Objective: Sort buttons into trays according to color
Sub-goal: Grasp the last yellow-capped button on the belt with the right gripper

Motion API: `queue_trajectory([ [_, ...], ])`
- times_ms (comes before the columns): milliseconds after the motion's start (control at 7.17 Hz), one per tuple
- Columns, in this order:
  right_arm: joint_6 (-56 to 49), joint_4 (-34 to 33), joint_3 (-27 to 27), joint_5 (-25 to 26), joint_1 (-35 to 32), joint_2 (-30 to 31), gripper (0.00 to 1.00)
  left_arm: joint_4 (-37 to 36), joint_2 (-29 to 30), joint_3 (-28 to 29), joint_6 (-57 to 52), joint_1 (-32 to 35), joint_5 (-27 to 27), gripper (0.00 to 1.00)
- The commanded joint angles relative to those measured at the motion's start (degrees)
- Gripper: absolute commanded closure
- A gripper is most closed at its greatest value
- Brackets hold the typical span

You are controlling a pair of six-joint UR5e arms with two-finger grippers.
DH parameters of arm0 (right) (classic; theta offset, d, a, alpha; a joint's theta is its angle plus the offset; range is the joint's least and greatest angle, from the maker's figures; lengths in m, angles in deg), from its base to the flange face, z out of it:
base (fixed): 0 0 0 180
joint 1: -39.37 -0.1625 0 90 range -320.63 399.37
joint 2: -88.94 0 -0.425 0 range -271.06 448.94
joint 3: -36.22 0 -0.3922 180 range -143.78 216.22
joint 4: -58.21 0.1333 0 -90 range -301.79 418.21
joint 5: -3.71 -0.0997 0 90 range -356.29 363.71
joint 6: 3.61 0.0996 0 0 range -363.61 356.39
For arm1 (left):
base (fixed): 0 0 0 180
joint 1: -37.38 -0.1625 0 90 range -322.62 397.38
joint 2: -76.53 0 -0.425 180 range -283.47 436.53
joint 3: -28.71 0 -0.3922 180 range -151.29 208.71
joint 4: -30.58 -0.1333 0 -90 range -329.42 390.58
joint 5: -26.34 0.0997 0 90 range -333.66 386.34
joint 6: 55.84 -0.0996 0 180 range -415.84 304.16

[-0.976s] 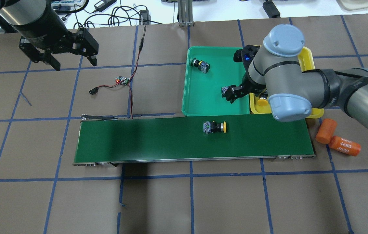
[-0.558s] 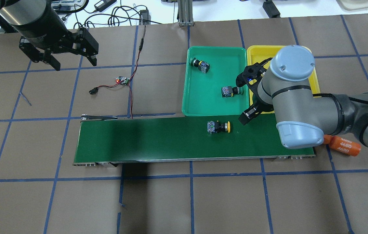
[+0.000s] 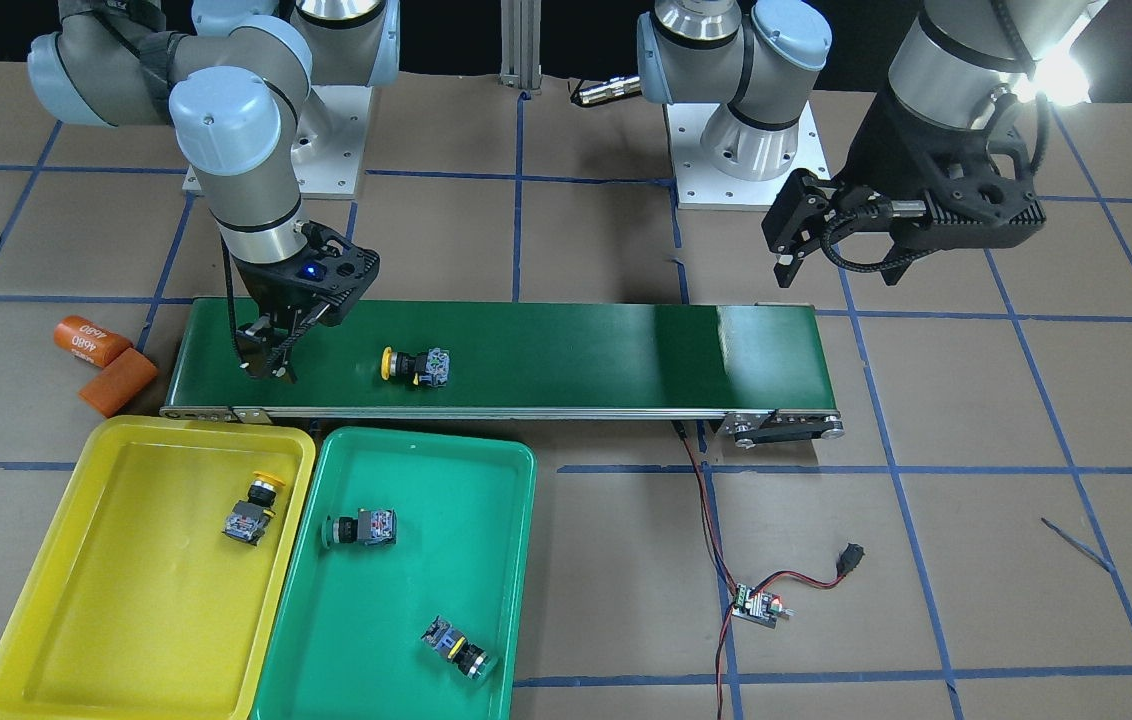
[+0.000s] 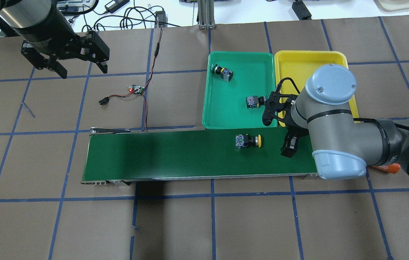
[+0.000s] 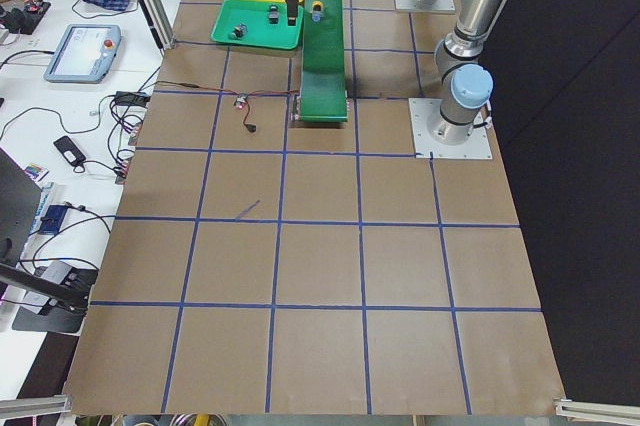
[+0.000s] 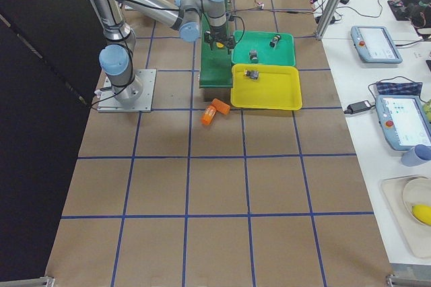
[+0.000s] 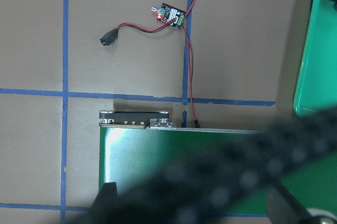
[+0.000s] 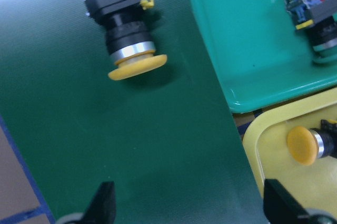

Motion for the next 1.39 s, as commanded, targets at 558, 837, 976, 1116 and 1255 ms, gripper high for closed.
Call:
queue_trajectory([
  [558,-13.6,0.5,-0.3,0.0,1.3,-0.2,0.03,0.0,0.0,0.0,0.0,0.0,0.0,0.0],
  [837,-13.3,0.6,-0.4,-0.5,1.0,-0.8,0.02,0.1,0.0,0.0,0.0,0.0,0.0,0.0],
  [976,-13.4,0.5,-0.4,-0.6,0.8,-1.2,0.02,0.1,0.0,0.0,0.0,0.0,0.0,0.0],
  [1116,-13.3,0.6,-0.5,-0.7,0.7,-1.3,0.02,0.1,0.0,0.0,0.0,0.0,0.0,0.0],
  [1255,-13.5,0.4,-0.2,-0.8,0.7,-1.9,0.02,0.1,0.0,0.0,0.1,0.0,0.0,0.0],
])
